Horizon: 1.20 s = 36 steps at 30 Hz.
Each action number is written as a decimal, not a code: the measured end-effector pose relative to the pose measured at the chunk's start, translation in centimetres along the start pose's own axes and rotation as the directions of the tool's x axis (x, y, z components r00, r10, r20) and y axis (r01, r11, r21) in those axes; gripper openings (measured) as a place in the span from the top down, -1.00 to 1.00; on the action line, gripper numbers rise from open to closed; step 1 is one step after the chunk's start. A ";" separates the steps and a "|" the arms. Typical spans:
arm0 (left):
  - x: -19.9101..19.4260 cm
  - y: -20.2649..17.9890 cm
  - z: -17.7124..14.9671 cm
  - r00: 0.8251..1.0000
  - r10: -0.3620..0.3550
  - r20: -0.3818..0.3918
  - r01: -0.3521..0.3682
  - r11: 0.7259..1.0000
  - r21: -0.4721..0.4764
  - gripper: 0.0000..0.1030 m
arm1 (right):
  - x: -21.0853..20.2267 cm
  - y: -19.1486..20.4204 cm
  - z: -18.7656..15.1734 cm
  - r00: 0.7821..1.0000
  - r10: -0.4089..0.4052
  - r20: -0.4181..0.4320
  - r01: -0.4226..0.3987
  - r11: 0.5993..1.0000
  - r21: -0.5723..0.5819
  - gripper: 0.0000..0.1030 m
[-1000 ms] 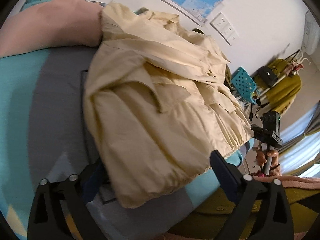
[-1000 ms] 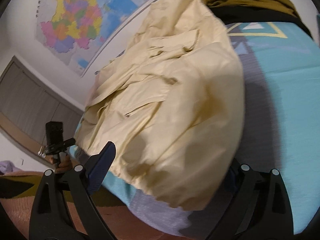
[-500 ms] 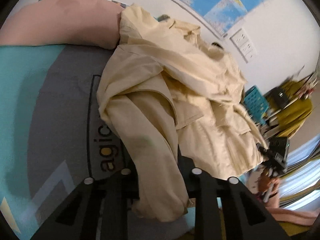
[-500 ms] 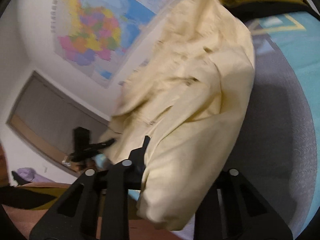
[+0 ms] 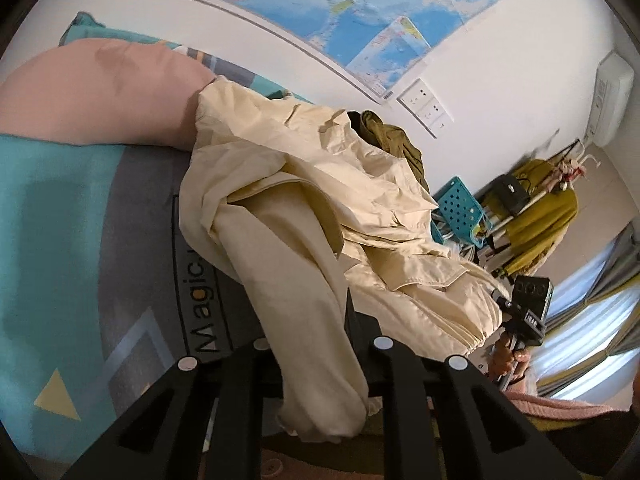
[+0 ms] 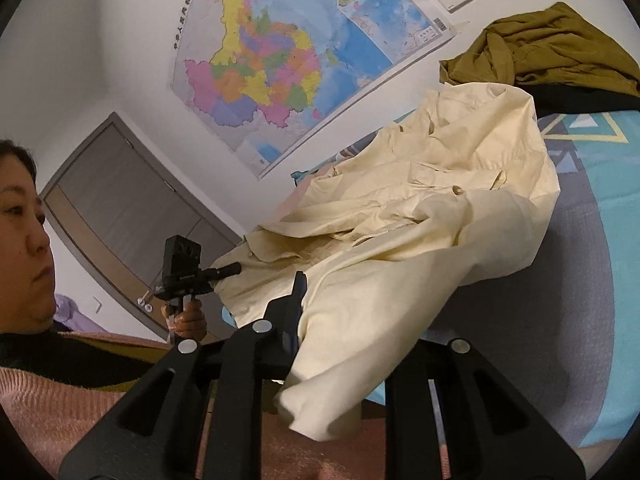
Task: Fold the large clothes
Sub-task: 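Grasp the jacket hem with the right gripper while the left gripper holds the bundle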
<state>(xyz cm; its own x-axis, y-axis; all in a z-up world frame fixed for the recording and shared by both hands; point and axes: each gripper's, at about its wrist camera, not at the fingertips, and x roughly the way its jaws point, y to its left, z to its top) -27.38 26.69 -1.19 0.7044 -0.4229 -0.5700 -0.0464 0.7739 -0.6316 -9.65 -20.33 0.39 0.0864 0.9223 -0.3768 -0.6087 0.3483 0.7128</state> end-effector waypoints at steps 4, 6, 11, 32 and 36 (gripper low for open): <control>0.5 0.3 0.8 1.000 -0.028 -0.006 0.027 0.998 -0.048 0.72 | -0.1 0.5 0.8 0.999 0.004 0.037 -0.005 1.000 0.015 0.66; 0.4 0.6 1.5 0.999 -0.045 -0.004 0.045 0.997 -0.071 0.72 | -0.3 0.5 1.2 0.999 0.007 0.050 -0.008 1.000 0.017 0.66; 0.5 0.2 3.7 0.999 -0.048 0.004 0.048 0.995 -0.085 0.72 | -0.3 1.0 3.1 0.995 0.015 0.101 -0.017 1.000 0.022 0.66; 2.5 -1.4 14.5 1.000 -0.009 0.014 0.010 1.000 -0.028 0.66 | 2.5 -1.8 14.2 0.981 0.005 0.195 -0.021 0.997 0.078 0.66; 3.3 -1.3 16.3 1.000 0.001 0.009 -0.001 1.000 -0.022 0.66 | 3.2 -3.0 16.0 0.981 -0.003 0.196 -0.019 0.994 0.108 0.66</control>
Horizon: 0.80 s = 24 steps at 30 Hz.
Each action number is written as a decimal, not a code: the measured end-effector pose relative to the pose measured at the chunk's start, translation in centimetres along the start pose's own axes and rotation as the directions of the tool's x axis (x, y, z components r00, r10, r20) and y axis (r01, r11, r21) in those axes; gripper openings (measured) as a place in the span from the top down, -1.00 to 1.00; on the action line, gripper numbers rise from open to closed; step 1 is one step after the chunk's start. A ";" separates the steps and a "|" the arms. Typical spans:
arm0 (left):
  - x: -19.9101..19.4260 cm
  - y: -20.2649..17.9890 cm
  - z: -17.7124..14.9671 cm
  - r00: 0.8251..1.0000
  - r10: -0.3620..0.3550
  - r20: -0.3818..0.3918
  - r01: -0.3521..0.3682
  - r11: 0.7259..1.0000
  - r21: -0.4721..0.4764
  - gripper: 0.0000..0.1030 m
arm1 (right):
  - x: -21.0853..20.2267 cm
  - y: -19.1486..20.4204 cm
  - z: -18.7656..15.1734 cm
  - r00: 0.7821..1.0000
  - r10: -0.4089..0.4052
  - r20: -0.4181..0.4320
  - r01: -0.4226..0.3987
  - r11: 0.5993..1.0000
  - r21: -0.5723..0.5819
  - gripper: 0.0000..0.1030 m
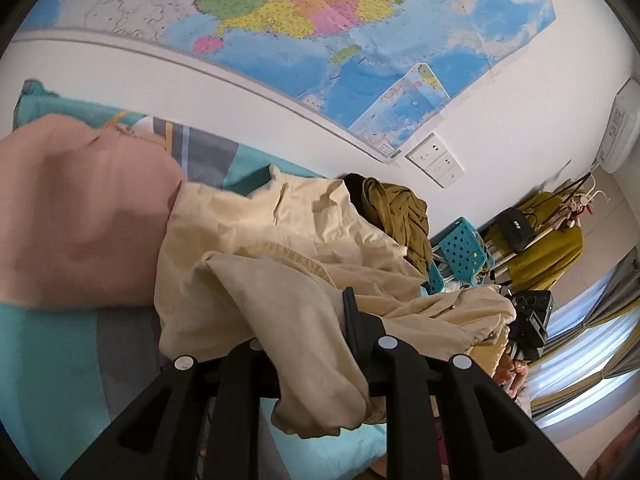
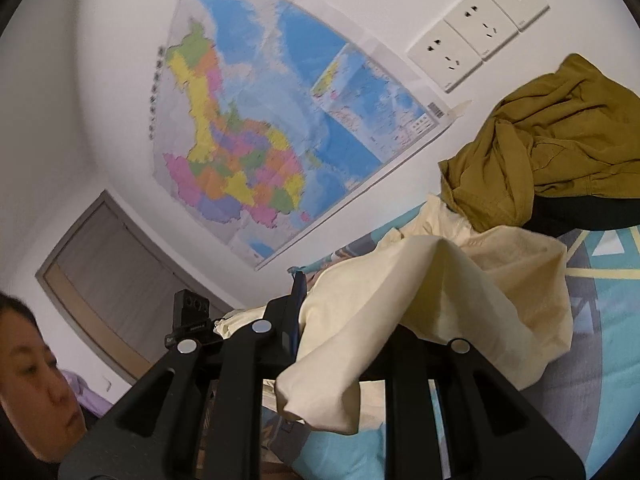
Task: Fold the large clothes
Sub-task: 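Grasp the jacket hem with the right gripper while the left gripper holds the bundle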
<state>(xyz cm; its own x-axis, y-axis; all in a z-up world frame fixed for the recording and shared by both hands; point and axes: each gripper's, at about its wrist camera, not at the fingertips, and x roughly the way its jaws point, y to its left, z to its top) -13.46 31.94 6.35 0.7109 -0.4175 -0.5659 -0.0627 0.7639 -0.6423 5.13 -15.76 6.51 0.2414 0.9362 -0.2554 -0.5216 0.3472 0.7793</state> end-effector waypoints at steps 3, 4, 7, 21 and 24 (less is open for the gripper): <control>0.7 0.2 1.4 1.000 0.011 -0.006 -0.011 1.000 -0.011 0.66 | 0.8 -0.5 1.3 1.000 -0.008 -0.003 0.008 1.000 0.013 0.66; 1.0 0.4 2.0 1.000 0.015 -0.008 -0.015 1.000 -0.018 0.66 | 1.1 -0.6 1.7 1.000 -0.011 -0.004 0.011 1.000 0.009 0.66; 1.6 0.9 3.3 1.000 0.023 -0.016 -0.024 0.999 -0.035 0.66 | 2.1 -0.9 3.0 1.000 -0.018 -0.003 0.018 1.000 0.017 0.66; 5.0 2.6 7.8 0.996 0.085 -0.039 -0.088 0.993 -0.074 0.65 | 5.9 -3.8 7.1 0.996 -0.089 -0.024 0.091 0.992 0.084 0.65; 5.7 2.8 8.3 0.994 0.102 -0.042 -0.106 0.991 -0.078 0.65 | 6.8 -4.5 7.8 0.994 -0.102 -0.032 0.104 0.990 0.095 0.64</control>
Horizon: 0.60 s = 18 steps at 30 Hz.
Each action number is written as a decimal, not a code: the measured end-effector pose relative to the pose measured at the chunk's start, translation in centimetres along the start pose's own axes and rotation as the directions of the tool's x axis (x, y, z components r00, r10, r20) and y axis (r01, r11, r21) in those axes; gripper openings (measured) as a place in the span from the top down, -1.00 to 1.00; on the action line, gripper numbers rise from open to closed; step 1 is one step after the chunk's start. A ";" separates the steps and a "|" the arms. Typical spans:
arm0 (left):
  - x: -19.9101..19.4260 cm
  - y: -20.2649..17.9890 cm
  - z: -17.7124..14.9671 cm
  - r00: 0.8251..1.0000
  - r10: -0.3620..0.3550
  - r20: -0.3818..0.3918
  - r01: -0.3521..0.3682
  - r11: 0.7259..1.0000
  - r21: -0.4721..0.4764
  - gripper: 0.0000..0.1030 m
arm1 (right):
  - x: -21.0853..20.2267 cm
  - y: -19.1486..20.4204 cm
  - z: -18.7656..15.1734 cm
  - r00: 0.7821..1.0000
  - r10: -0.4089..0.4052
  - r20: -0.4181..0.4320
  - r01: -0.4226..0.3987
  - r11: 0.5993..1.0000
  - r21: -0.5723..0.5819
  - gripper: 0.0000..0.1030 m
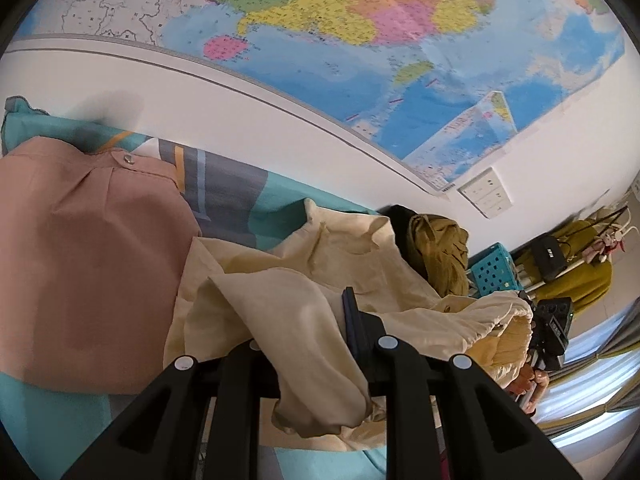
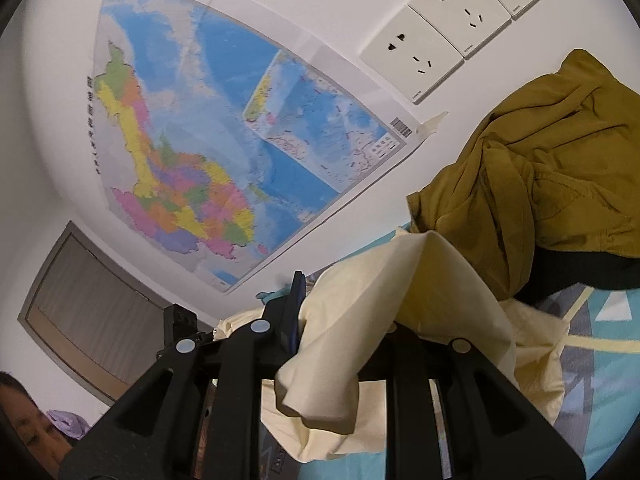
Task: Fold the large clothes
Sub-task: 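Grasp the jacket hem with the right gripper while the left gripper holds the bundle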
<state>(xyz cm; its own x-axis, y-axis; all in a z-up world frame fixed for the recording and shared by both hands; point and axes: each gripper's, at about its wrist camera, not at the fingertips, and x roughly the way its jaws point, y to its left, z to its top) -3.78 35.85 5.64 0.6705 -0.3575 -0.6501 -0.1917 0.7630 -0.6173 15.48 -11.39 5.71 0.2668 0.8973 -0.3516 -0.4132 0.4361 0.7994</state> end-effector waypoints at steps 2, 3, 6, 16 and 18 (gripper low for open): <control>0.4 0.1 0.4 1.000 0.009 -0.001 -0.009 1.000 -0.003 0.65 | 0.6 -0.6 0.5 1.000 -0.001 -0.005 0.001 1.000 0.018 0.64; 0.6 0.2 0.6 1.000 0.011 -0.002 -0.011 1.000 -0.006 0.65 | 0.9 -0.8 0.7 1.000 -0.008 -0.006 0.008 1.000 0.021 0.64; 1.4 0.3 1.3 1.000 0.029 -0.006 -0.029 1.000 -0.011 0.65 | 1.6 -1.4 1.3 1.000 -0.021 -0.010 0.022 0.999 0.030 0.63; 4.8 1.1 3.9 0.995 0.095 -0.023 -0.096 0.995 -0.026 0.65 | 4.0 -3.3 3.4 0.996 -0.086 -0.034 0.088 0.994 0.067 0.56; 5.5 1.4 4.3 0.994 0.104 -0.033 -0.106 0.994 -0.038 0.65 | 4.3 -3.7 3.6 0.995 -0.091 -0.039 0.094 0.993 0.077 0.53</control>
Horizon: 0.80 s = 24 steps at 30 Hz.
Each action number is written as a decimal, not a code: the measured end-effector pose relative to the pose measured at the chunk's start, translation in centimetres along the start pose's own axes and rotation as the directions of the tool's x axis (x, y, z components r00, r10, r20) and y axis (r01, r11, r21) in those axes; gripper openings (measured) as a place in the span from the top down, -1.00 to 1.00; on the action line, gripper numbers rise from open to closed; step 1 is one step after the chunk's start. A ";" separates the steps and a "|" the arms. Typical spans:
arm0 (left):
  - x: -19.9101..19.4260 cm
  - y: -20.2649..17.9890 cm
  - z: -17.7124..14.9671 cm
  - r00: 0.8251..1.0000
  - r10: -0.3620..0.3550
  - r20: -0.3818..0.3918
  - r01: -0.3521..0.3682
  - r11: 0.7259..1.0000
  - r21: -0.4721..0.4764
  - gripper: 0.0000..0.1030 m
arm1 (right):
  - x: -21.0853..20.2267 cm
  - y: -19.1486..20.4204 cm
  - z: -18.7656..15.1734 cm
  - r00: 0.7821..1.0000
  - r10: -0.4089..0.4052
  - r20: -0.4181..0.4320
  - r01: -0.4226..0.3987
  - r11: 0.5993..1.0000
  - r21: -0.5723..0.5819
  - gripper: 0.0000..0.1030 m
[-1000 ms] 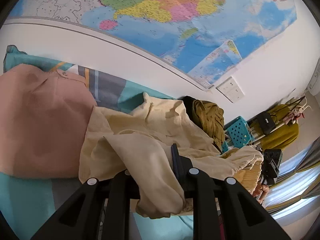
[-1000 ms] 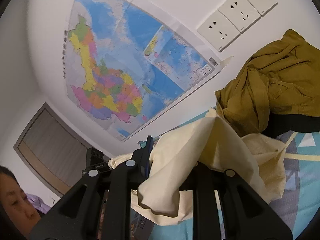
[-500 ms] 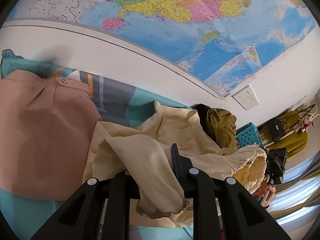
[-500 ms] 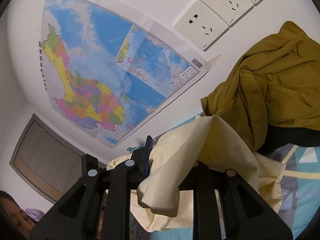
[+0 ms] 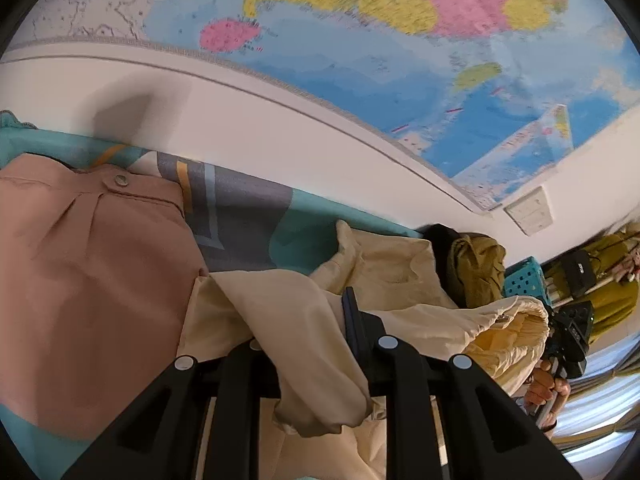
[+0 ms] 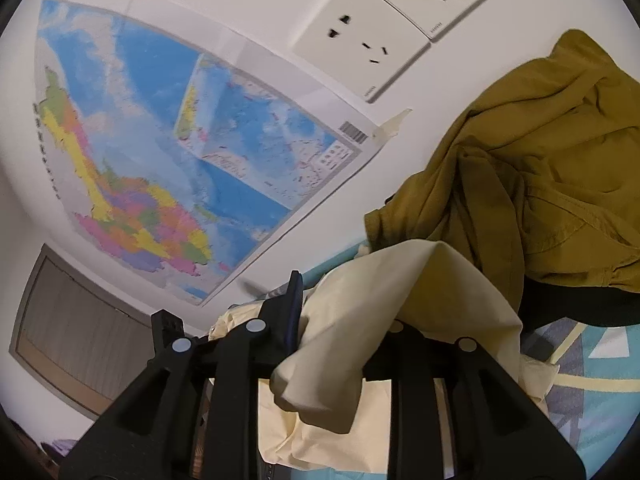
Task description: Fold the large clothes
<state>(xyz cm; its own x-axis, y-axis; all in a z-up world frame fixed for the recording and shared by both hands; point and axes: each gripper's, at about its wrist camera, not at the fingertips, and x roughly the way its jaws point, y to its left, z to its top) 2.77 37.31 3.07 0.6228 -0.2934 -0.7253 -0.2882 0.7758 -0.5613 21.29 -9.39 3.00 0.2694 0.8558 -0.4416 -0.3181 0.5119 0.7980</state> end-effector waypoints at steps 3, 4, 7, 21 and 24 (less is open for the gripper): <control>1.5 0.5 0.8 1.000 0.016 -0.016 -0.016 1.000 -0.018 0.65 | 0.7 -0.5 0.4 1.000 -0.018 0.000 0.018 1.000 0.015 0.51; 1.9 0.7 1.0 1.000 0.020 -0.021 -0.020 0.999 -0.024 0.65 | 0.8 -0.6 0.5 1.000 -0.020 -0.001 0.020 1.000 0.019 0.47; 3.1 1.2 1.4 0.999 0.035 -0.038 -0.037 0.999 -0.038 0.65 | 1.1 -1.0 0.6 1.000 -0.011 0.010 0.011 0.999 0.049 0.20; 6.9 2.7 2.2 0.992 0.073 -0.099 -0.084 0.991 -0.102 0.61 | 3.3 8.8 -8.0 0.981 -0.196 -0.001 0.169 0.849 -0.501 -0.56; 6.7 2.6 2.0 0.994 0.065 -0.090 -0.074 0.992 -0.098 0.58 | 7.9 9.9 -11.4 0.940 -0.342 0.007 0.256 0.692 -0.675 -0.55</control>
<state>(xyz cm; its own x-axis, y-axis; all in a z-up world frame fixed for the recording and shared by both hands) 7.65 38.48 -2.48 0.5347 -0.2910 -0.7933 -0.4036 0.7369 -0.5423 9.94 3.28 2.78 0.3679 0.6290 -0.6849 -0.7643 0.6240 0.1625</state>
